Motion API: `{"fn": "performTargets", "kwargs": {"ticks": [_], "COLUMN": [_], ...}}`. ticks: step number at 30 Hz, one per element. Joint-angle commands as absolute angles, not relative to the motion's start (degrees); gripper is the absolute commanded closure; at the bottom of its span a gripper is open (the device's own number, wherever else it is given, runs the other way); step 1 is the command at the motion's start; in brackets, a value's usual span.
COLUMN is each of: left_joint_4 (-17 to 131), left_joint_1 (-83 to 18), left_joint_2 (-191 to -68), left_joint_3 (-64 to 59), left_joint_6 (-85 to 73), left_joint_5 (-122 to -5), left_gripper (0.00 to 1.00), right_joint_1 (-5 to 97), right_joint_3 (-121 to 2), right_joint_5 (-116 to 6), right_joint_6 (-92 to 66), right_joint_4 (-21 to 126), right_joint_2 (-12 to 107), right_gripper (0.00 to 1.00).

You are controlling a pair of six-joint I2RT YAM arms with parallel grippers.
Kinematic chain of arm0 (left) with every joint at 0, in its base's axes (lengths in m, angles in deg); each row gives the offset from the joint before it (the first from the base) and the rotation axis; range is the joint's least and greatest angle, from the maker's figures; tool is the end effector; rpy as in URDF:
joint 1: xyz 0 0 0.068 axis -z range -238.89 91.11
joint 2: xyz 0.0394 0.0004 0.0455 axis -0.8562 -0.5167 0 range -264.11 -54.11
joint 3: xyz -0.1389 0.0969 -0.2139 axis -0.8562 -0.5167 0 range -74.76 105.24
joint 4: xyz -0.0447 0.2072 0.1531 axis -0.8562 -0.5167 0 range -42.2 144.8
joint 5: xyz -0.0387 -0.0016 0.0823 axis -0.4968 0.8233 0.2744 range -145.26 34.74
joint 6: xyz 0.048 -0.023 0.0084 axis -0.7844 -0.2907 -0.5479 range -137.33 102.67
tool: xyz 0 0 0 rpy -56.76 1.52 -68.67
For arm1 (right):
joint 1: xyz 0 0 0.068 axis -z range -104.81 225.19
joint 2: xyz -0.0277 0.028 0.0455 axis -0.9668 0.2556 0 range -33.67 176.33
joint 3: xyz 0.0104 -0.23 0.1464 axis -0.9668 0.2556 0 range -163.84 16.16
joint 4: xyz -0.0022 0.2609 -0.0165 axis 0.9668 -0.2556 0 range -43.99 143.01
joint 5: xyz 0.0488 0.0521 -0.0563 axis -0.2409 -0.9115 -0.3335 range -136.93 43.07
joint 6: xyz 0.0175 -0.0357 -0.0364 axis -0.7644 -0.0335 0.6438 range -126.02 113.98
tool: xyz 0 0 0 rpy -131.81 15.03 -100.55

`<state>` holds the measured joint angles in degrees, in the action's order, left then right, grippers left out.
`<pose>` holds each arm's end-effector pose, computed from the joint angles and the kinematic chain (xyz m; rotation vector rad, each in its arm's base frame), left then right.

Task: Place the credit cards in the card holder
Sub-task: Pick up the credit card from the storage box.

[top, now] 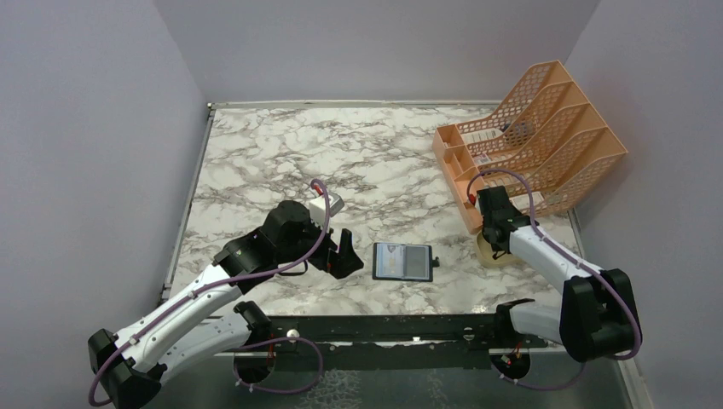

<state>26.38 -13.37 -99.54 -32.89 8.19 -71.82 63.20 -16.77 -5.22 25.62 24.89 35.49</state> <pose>0.1151 -0.1318 0.2890 0.5764 2.2109 -1.0036 0.2032 0.0190 0.1732 -0.7643 2.5215 -1.0872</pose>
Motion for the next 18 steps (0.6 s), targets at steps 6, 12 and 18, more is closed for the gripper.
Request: {"fn": "performTargets", "kwargs": {"ticks": [6, 12, 18], "left_joint_4": [26.34, 26.11, 26.02], "left_joint_1": [-12.57, -12.31, -12.16], "left_joint_2": [-98.45, -97.60, -97.56], "left_joint_3": [-32.22, -32.22, -32.13], "left_joint_6": [7.89, 8.04, 8.01], "left_joint_5": [-70.00, -68.92, -68.80], "left_gripper": [0.01, 0.01, 0.01], "right_joint_1": [64.66, 65.36, 66.16], "right_joint_3": [-17.41, -16.53, -16.45], "right_joint_5": [-3.22, -1.31, -2.61], "right_joint_6": [26.68, 27.87, 28.96], "right_joint_4": [28.39, 29.85, 30.88], "right_joint_2": [39.00, 40.10, 39.09], "right_gripper": [0.59, 0.58, 0.59]}}
